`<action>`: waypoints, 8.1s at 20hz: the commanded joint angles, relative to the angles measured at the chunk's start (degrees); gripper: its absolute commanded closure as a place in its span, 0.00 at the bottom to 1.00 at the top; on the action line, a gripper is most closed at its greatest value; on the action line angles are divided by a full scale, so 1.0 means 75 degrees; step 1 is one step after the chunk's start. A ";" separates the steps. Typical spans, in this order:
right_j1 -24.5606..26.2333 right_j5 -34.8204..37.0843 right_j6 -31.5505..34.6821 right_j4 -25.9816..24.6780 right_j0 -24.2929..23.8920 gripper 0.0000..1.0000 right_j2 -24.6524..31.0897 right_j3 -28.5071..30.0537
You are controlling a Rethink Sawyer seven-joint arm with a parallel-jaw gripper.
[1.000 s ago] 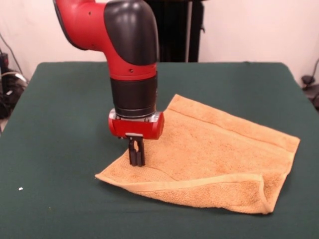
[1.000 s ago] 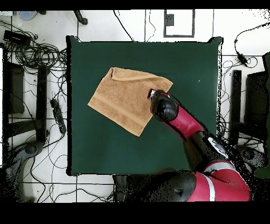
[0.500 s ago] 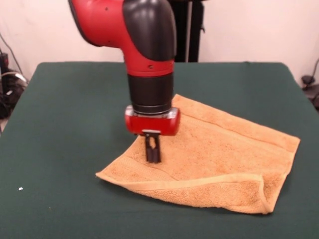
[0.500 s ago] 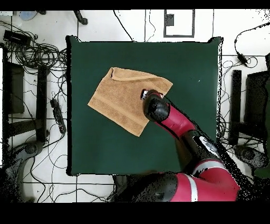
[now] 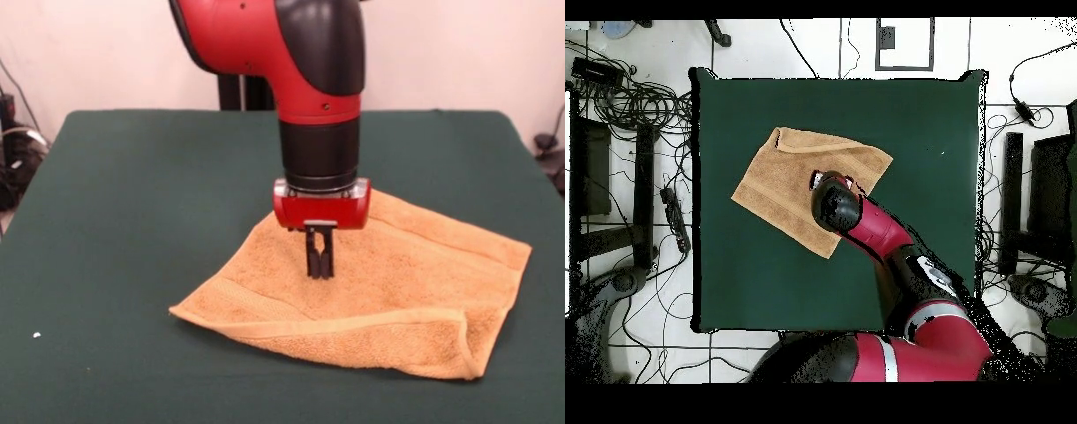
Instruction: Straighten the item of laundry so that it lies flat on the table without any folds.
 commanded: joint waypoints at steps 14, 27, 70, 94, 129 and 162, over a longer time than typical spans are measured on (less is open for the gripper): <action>0.0896 -0.0126 0.2432 0.0959 0.0420 1.00 0.0592 -0.0028; 0.0930 -0.0229 0.2675 0.1966 0.1130 1.00 0.0409 -0.0411; 0.1260 0.1061 0.3077 0.2878 0.2230 1.00 -0.0800 -0.1863; 0.1720 -0.0549 0.3379 0.2514 0.1789 0.00 0.0355 -0.1896; 0.1112 0.1387 0.1676 0.1761 0.1067 0.00 -0.0565 -0.3298; -0.0727 0.4323 0.2675 0.0675 0.1397 1.00 -0.2121 -0.2175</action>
